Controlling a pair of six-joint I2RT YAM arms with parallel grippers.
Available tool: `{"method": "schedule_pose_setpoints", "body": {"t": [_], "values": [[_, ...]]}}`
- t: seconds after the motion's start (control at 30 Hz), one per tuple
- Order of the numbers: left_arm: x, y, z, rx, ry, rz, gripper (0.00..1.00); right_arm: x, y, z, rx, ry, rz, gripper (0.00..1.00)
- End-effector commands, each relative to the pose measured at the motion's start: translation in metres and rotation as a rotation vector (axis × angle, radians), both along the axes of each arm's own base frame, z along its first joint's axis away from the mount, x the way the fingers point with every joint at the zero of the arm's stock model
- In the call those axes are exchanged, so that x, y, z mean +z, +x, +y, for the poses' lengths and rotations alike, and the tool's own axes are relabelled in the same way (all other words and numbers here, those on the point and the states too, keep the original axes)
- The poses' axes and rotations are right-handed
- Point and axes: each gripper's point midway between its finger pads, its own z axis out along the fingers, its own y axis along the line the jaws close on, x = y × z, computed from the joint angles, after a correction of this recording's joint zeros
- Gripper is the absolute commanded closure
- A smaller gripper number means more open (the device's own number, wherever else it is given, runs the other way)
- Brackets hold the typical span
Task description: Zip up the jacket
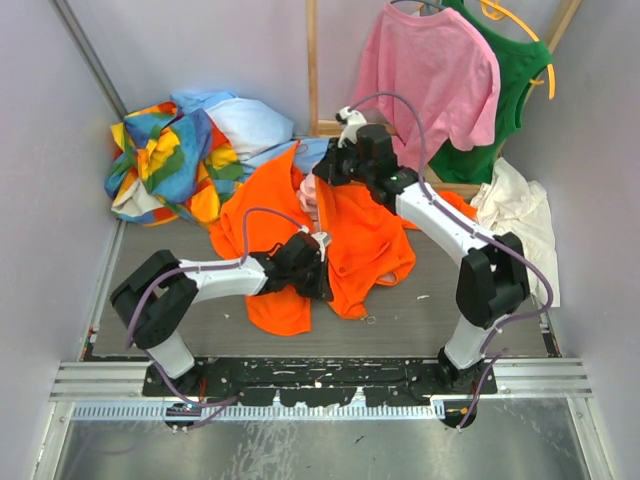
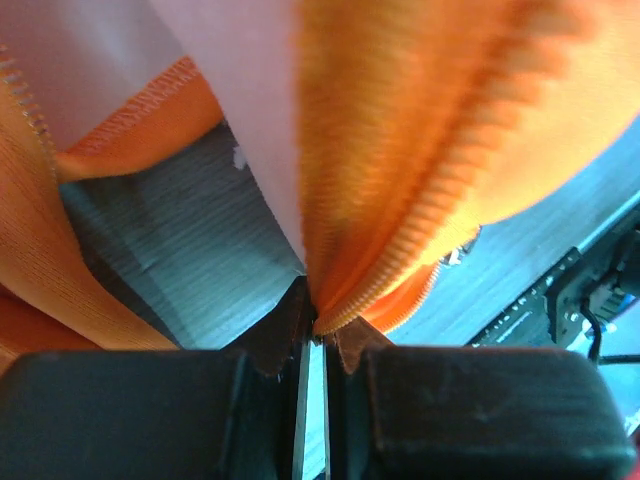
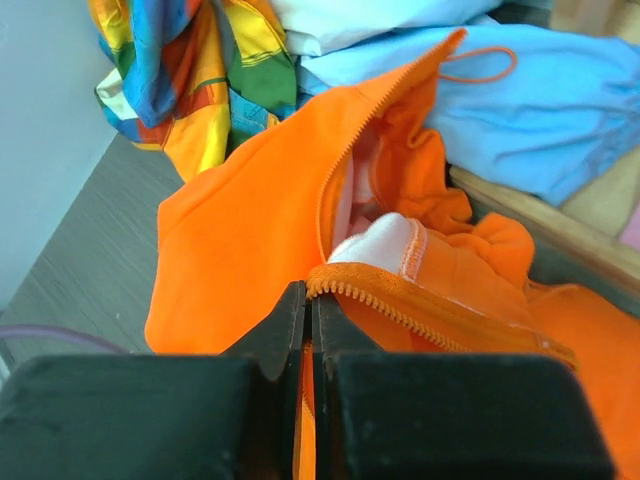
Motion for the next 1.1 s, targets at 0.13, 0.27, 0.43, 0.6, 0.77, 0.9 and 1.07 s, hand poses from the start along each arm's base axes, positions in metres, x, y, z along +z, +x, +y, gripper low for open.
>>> {"method": "schedule_pose_setpoints", "body": {"t": [0.13,0.27,0.43,0.6,0.77,0.9,1.07], "values": [[0.022,-0.038,-0.014,-0.132,-0.124,0.009,0.92,-0.034,0.049,0.034,-0.025,-0.148,-0.048,0.86],[0.018,-0.042,-0.012,-0.127,-0.129,0.024,0.91,-0.058,0.047,0.057,0.031,-0.154,-0.003,0.78],[0.021,-0.046,-0.015,-0.139,-0.159,0.032,0.92,-0.092,0.058,0.063,0.028,-0.199,0.05,0.76],[0.021,-0.051,-0.009,-0.15,-0.151,0.036,0.95,-0.108,0.089,0.024,-0.164,-0.317,0.037,0.7],[0.023,-0.05,0.001,-0.172,-0.1,-0.001,0.98,-0.065,0.121,-0.033,-0.33,-0.29,-0.015,0.63],[0.024,-0.042,0.003,-0.168,-0.074,-0.007,0.99,-0.047,0.121,-0.041,-0.299,-0.275,-0.027,0.56],[0.024,-0.033,0.005,-0.14,-0.088,0.014,1.0,-0.033,0.099,-0.027,-0.195,-0.198,-0.033,0.45]]}}
